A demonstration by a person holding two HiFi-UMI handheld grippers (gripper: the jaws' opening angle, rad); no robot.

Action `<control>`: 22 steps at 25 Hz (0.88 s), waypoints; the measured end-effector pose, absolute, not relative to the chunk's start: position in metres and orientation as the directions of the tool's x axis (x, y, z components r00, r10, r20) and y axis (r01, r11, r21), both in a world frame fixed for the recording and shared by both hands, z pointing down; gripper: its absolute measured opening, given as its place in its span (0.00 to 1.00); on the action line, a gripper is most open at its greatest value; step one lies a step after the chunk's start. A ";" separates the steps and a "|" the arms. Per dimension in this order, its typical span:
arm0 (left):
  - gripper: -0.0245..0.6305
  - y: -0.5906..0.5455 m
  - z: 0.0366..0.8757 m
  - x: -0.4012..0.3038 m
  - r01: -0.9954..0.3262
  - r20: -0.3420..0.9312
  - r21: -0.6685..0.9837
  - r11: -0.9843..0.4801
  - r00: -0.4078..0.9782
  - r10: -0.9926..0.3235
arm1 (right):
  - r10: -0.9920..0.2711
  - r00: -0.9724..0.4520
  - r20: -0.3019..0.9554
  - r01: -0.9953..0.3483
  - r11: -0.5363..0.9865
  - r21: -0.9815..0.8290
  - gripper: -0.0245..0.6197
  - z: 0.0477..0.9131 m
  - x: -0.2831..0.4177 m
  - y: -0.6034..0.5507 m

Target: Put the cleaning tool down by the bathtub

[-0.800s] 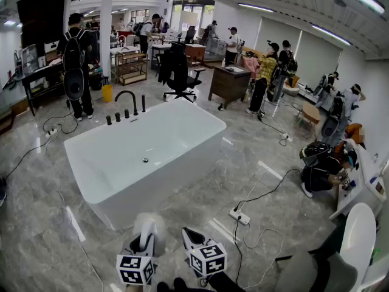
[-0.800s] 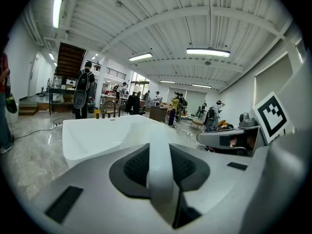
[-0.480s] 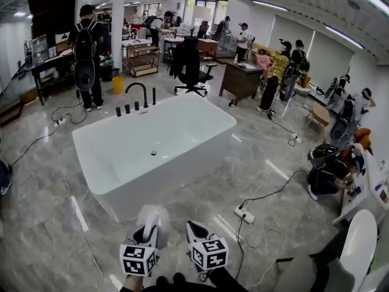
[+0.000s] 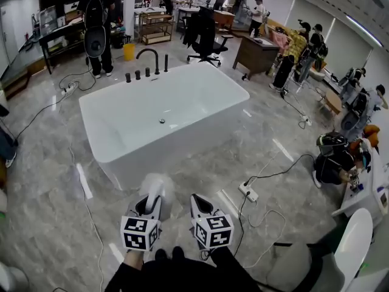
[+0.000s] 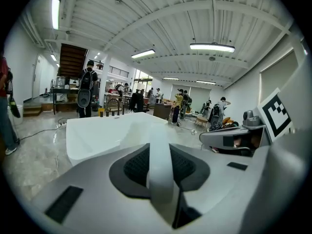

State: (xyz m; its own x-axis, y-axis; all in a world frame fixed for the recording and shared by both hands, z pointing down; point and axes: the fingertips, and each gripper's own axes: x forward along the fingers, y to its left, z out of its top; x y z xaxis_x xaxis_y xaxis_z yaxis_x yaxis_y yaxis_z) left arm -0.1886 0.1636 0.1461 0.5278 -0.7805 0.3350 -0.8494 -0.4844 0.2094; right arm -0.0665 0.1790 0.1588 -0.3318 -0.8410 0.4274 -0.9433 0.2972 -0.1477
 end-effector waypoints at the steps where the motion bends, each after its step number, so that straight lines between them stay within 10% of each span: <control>1: 0.19 0.164 0.147 -0.189 -0.849 0.338 0.211 -0.484 0.528 -0.779 | -0.840 -0.331 0.431 -0.944 0.296 -0.149 0.04 0.160 -0.067 0.179; 22: 0.19 0.165 0.152 -0.218 -0.804 0.326 0.223 -0.551 0.594 -0.735 | -0.874 -0.066 0.482 -0.996 0.032 -0.079 0.04 0.172 -0.018 0.205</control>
